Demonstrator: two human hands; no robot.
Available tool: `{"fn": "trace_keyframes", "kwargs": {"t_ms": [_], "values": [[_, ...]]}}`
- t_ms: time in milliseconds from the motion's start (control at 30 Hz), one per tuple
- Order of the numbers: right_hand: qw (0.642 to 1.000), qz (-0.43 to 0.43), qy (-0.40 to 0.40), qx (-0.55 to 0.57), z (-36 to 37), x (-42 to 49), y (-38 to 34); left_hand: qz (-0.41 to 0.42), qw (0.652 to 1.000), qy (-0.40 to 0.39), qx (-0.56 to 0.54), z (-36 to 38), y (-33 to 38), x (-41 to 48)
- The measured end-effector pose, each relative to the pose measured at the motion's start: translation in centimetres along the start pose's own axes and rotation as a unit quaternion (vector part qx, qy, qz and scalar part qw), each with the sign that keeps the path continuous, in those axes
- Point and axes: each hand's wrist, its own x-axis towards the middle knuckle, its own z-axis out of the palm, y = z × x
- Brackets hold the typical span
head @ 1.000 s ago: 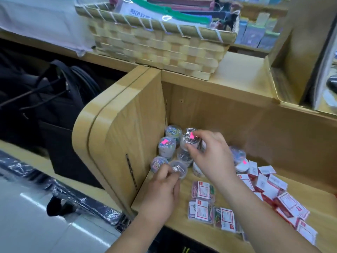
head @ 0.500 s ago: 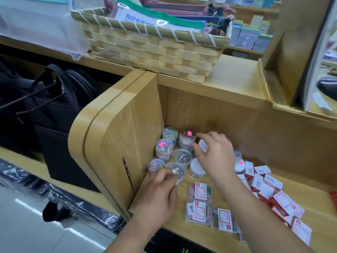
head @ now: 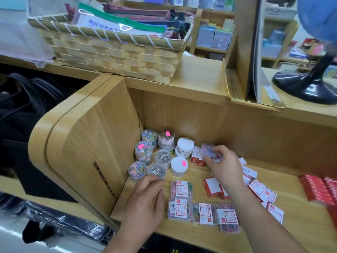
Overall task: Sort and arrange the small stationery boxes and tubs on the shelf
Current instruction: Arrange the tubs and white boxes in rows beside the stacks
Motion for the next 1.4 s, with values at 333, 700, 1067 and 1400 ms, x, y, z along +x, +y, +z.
{"fn": "trace_keyframes", "kwargs": {"t_ms": [333, 700, 1067, 1400], "values": [[0.950, -0.105, -0.081, 0.282, -2.3, -8.3, -5.8, -0.058, 0.991, 0.039, -0.113, -1.2, 1.7, 0.3], [0.930, -0.097, -0.201, 0.291, 3.2, -10.1, -10.2, -0.102, 0.990, 0.016, -0.097, -3.7, 0.4, -2.2], [0.956, -0.093, -0.203, 0.191, 8.6, -8.3, -13.6, -0.207, 0.977, -0.021, -0.041, -3.8, -2.7, -3.7], [0.983, -0.175, -0.052, 0.007, 6.4, -8.8, -10.6, -0.118, 0.991, -0.055, 0.011, -2.9, -1.9, -2.4]]}}
